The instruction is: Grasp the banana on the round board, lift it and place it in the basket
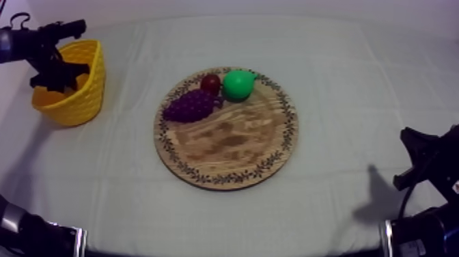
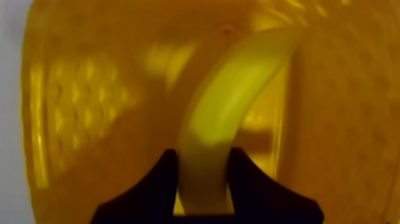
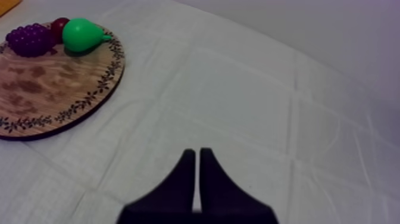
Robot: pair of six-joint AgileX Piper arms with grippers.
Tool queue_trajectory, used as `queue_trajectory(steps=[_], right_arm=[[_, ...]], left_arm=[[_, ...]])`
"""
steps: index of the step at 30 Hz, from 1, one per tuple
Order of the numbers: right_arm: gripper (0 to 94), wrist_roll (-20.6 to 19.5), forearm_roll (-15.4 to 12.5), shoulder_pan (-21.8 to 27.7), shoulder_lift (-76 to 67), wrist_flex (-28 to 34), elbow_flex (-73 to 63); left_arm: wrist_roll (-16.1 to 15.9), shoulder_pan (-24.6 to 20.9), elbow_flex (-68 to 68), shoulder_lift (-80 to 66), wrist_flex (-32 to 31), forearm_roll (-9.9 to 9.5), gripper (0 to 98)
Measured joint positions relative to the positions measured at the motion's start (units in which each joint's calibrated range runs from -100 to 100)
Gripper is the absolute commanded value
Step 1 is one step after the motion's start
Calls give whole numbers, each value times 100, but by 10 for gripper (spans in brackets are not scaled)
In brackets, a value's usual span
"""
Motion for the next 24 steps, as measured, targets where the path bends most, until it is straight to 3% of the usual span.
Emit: queue_trajectory(steps=[12, 15, 19, 24], right_arm=[[5, 0, 0, 0, 0, -2, 0], [5, 0, 0, 0, 0, -2, 0], [5, 2, 0, 0, 0, -10, 0], [5, 2, 0, 0, 0, -9, 0]], left_arm=[[-31, -4, 276, -303, -338, 17, 453], [-68, 50, 378, -455, -530, 12, 349], [-148, 178, 649, -861, -995, -5, 111], [-161, 362, 1304, -1788, -1784, -27, 19]])
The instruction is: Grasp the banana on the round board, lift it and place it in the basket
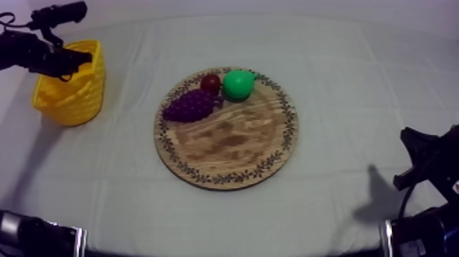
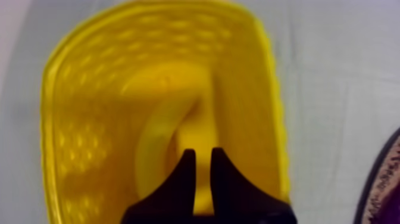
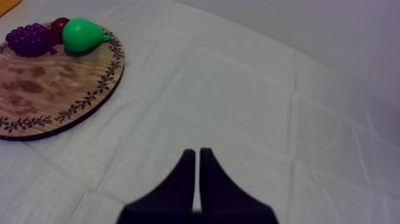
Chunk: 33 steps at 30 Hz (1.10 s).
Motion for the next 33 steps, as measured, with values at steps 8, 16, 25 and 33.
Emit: queue_trajectory(steps=[8, 16, 25, 33], right_arm=[[5, 0, 0, 0, 0, 0, 0], [5, 0, 0, 0, 0, 0, 0], [5, 0, 0, 0, 0, 0, 0], [5, 0, 0, 0, 0, 0, 0]], left_arm=[[224, 72, 1839, -2213, -1172, -14, 2], [392, 168, 3833, -4754, -1205, 27, 0], [-62, 104, 5701, -7766, -284, 729, 0], [-953, 134, 6078, -9789, 409, 1454, 0]])
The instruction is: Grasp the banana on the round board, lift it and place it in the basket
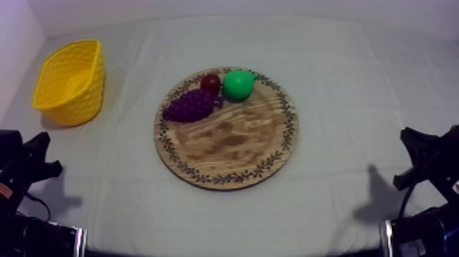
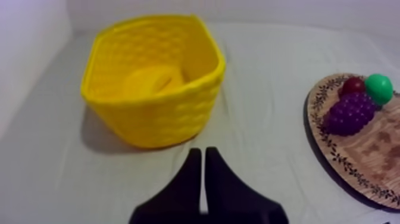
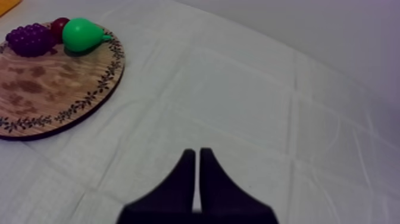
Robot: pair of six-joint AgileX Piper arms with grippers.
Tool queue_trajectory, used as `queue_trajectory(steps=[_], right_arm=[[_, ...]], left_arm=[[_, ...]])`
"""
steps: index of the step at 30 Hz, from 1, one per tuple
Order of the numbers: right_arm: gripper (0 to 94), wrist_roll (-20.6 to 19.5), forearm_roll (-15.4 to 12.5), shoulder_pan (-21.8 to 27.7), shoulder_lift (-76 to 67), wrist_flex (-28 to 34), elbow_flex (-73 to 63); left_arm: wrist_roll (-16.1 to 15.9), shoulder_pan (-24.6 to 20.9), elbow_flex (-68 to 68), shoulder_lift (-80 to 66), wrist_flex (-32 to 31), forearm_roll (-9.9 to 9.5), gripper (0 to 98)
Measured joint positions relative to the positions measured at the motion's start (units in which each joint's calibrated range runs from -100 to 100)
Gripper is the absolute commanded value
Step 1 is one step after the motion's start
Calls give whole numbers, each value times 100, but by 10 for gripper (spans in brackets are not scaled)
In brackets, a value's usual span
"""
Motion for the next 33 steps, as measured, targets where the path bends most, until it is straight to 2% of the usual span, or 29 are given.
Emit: queue_trajectory(steps=[3, 7, 11, 16, 21, 33], right_arm=[[5, 0, 0, 0, 0, 0, 0], [5, 0, 0, 0, 0, 0, 0], [5, 0, 0, 0, 0, 0, 0], [5, 0, 0, 0, 0, 0, 0], [5, 0, 0, 0, 0, -10, 0], [5, -2, 0, 0, 0, -1, 0]], left_arm=[[-219, 4, 0, -330, 71, 50, 1], [-265, -13, 0, -413, 170, 81, 1], [-46, -17, 8, -413, 190, 106, 1], [628, -21, 8, -417, 199, 117, 1], [1040, -21, 8, -417, 199, 114, 1], [1002, -21, 8, -417, 201, 114, 1]])
